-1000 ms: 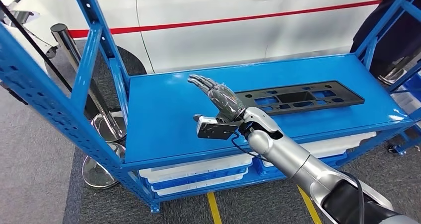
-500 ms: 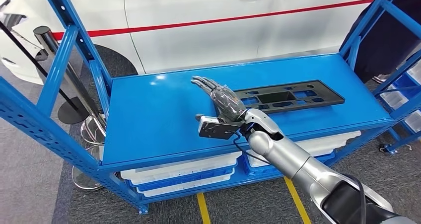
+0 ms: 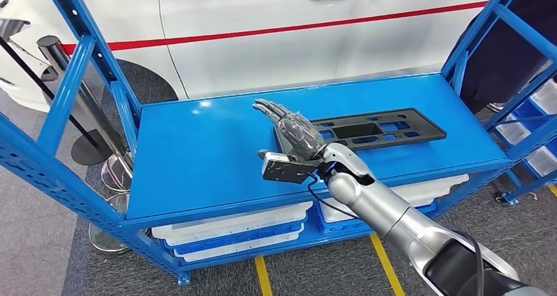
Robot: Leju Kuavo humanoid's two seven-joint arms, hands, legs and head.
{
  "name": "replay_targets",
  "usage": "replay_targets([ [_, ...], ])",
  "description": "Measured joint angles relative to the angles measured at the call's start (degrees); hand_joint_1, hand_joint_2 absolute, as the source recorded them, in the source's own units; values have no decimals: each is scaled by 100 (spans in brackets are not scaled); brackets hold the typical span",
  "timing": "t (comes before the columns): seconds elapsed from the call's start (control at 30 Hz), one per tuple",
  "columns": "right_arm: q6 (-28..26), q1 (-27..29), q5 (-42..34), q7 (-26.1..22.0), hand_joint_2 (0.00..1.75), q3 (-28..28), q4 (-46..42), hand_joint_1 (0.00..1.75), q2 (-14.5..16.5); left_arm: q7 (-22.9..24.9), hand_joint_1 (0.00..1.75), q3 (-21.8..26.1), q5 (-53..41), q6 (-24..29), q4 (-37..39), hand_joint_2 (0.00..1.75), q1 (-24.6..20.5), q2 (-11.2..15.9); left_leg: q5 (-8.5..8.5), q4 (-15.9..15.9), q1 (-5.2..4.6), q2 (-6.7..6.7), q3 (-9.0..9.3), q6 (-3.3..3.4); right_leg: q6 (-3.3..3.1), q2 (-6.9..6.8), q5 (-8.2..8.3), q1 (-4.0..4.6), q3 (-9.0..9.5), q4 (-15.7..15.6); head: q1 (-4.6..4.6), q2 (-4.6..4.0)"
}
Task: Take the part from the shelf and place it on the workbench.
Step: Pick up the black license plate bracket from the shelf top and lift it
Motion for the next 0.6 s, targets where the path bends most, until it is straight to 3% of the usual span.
replay_targets([
  [0.1, 26, -29, -8, 1, 0, -1, -1, 0, 5, 0, 0, -6, -9, -8, 0, 0, -5, 5, 11, -11, 12, 8, -4, 28, -28, 18, 12, 17, -10, -6, 1, 0],
  [0.27, 69, -155, -11, 1, 0, 2, 6, 0, 38, -31, 0, -8, 58, -46, 0, 0, -13, 10, 38, -55, 42, 9, 4, -70, -68, 18, 8, 48, -21, 0, 0, 0],
  [0.6, 85, -308, -19, 1, 0, 6, 16, 0, 91, -64, 0, -8, 124, -52, 0, 0, -25, 21, 44, -57, 44, 8, 1, -110, -78, 8, 7, 53, -20, 8, 1, -1],
])
